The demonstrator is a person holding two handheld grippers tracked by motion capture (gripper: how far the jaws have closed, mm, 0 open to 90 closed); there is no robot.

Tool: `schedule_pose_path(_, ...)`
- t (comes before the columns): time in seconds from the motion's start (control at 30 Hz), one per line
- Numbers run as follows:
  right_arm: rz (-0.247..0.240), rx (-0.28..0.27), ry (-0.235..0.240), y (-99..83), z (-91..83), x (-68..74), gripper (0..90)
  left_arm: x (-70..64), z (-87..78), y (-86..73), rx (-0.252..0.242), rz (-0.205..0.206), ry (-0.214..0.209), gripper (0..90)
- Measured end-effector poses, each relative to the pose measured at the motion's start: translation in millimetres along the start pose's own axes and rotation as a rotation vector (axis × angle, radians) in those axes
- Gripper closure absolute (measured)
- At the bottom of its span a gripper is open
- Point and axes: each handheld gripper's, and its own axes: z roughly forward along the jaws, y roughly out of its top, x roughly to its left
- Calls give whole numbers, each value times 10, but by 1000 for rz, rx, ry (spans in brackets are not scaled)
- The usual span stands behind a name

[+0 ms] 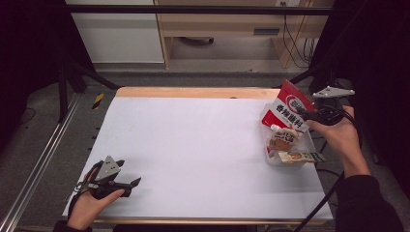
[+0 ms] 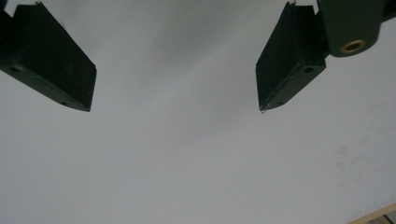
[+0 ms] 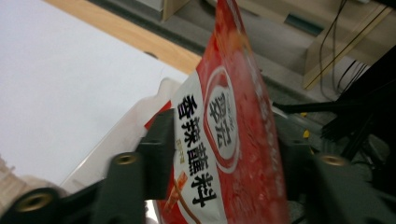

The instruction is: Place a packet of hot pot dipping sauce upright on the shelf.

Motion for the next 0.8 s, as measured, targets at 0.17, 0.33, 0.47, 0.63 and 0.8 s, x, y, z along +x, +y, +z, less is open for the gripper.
schedule_pose_path(0.17,-9,-53,-38,127,-102,39,259,-3,-7,2,-3,0,2,123)
schedule_pose_path(0.33,-21,-79,-47,234,-176,75,200,-3,-6,2,-2,0,2,122)
schedule_pose_path(0.47,-42,-111,-36,340,-259,156,165,-1,-6,1,-3,0,4,123)
schedule_pose_path(0.63,-56,-115,-22,458,-323,329,116,-1,-7,1,-3,0,6,122)
schedule_pose_path(0.8,-80,-122,-1,543,-373,529,84,2,-9,1,-3,0,7,121)
